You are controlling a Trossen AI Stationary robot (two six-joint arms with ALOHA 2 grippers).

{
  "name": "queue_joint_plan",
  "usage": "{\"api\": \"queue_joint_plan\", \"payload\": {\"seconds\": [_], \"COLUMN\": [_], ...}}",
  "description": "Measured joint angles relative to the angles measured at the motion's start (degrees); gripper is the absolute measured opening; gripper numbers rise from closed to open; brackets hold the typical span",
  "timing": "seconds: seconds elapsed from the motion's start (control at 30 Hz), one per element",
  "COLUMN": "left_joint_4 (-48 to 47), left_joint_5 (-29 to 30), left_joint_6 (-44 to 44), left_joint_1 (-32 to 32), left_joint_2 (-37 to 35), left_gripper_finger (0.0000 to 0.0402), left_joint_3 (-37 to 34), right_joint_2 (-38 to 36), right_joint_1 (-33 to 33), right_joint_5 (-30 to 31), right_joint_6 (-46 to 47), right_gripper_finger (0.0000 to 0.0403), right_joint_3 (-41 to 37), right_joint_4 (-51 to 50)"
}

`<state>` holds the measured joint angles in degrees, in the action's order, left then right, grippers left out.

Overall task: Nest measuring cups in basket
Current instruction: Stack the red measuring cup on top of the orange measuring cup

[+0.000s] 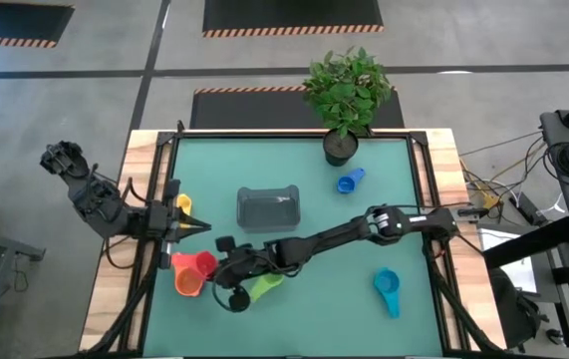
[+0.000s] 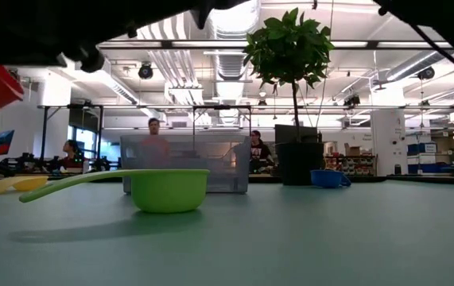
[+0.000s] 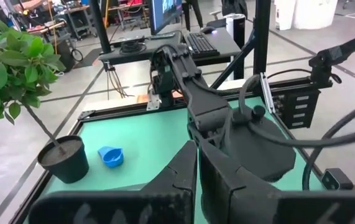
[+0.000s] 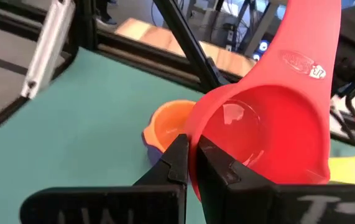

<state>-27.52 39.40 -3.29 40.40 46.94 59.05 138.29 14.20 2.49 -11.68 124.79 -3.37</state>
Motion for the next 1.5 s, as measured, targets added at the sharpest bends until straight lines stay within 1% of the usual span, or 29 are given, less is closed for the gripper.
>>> {"api": "queue_joint_plan", "payload": {"seconds": [0.07,0.2,0.4,0.8,0.93,1.03,1.23,1.5], "left_joint_4": [0.1,0.1,0.1,1.6,2.1,2.2,2.3,2.3], "left_joint_5": [0.0,0.0,0.0,0.0,0.0,0.0,0.0,0.0], "left_joint_6": [0.0,0.0,0.0,1.8,2.5,2.6,2.8,2.8], "left_joint_1": [0.0,0.0,0.0,0.0,0.0,0.0,0.0,0.0], "left_joint_2": [-0.1,-0.5,-0.7,-0.6,-0.5,-0.5,-0.6,-0.7], "left_gripper_finger": [0.0,0.0,0.0,0.0,0.0,0.0,0.0,0.0], "left_joint_3": [0.0,0.0,0.0,0.1,0.1,0.1,0.1,0.1], "right_joint_2": [1.0,3.0,5.1,5.4,7.5,8.6,8.3,8.3], "right_joint_1": [-0.1,-0.3,-0.3,-0.4,-0.4,-0.4,-0.5,-0.5], "right_joint_5": [-0.7,-4.1,-4.2,-4.2,-4.2,-4.0,-4.0,-4.0], "right_joint_6": [-0.4,-0.6,-3.0,-4.0,-3.9,-4.9,-4.8,-4.8], "right_gripper_finger": [0.0009,0.0009,0.0009,0.001,0.0019,0.0023,0.0026,0.006], "right_joint_3": [1.4,4.2,4.7,4.0,4.0,3.8,3.9,4.2], "right_joint_4": [0.1,1.1,3.4,7.1,12.3,12.6,13.5,13.2]}}
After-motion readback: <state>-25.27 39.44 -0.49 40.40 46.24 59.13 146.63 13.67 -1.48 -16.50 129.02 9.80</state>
